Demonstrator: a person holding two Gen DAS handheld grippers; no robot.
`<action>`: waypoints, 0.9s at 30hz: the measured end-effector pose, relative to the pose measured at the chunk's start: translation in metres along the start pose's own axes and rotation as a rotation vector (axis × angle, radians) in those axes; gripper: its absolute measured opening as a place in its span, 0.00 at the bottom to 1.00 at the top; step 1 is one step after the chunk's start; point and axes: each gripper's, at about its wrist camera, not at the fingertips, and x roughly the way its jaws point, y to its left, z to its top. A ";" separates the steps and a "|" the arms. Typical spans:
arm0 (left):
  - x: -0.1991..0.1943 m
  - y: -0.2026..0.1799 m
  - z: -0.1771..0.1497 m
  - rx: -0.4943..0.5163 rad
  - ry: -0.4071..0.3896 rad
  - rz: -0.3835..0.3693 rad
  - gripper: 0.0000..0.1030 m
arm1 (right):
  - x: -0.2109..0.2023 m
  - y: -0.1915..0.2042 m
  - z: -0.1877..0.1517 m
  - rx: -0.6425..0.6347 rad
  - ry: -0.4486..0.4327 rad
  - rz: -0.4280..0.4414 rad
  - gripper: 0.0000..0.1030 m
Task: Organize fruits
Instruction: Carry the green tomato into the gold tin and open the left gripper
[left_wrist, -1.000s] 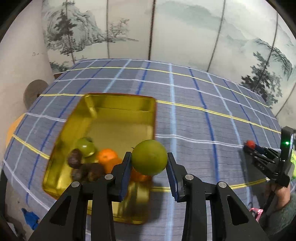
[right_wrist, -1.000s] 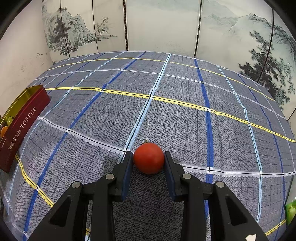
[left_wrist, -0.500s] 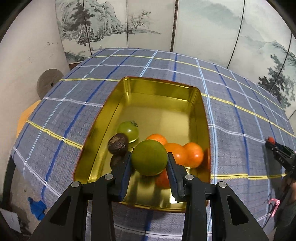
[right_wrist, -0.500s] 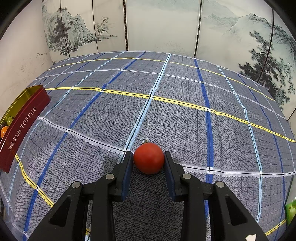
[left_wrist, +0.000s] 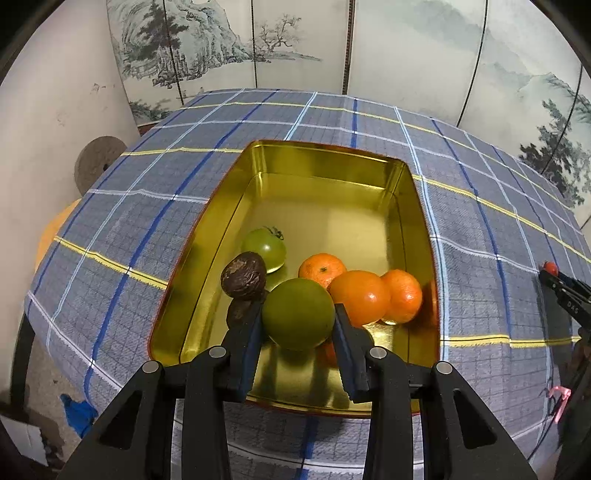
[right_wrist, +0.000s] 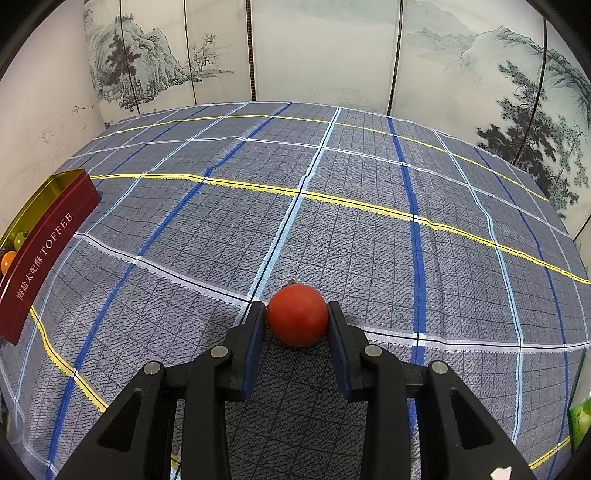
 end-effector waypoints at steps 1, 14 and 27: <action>0.002 0.001 -0.001 0.000 0.005 0.002 0.36 | 0.000 0.001 0.000 0.000 0.000 0.000 0.31; 0.009 0.004 -0.005 0.013 -0.006 0.026 0.37 | 0.000 0.001 0.000 0.000 0.000 -0.001 0.31; 0.009 0.003 -0.007 0.036 -0.003 0.049 0.38 | 0.000 0.001 0.000 0.000 0.000 -0.002 0.31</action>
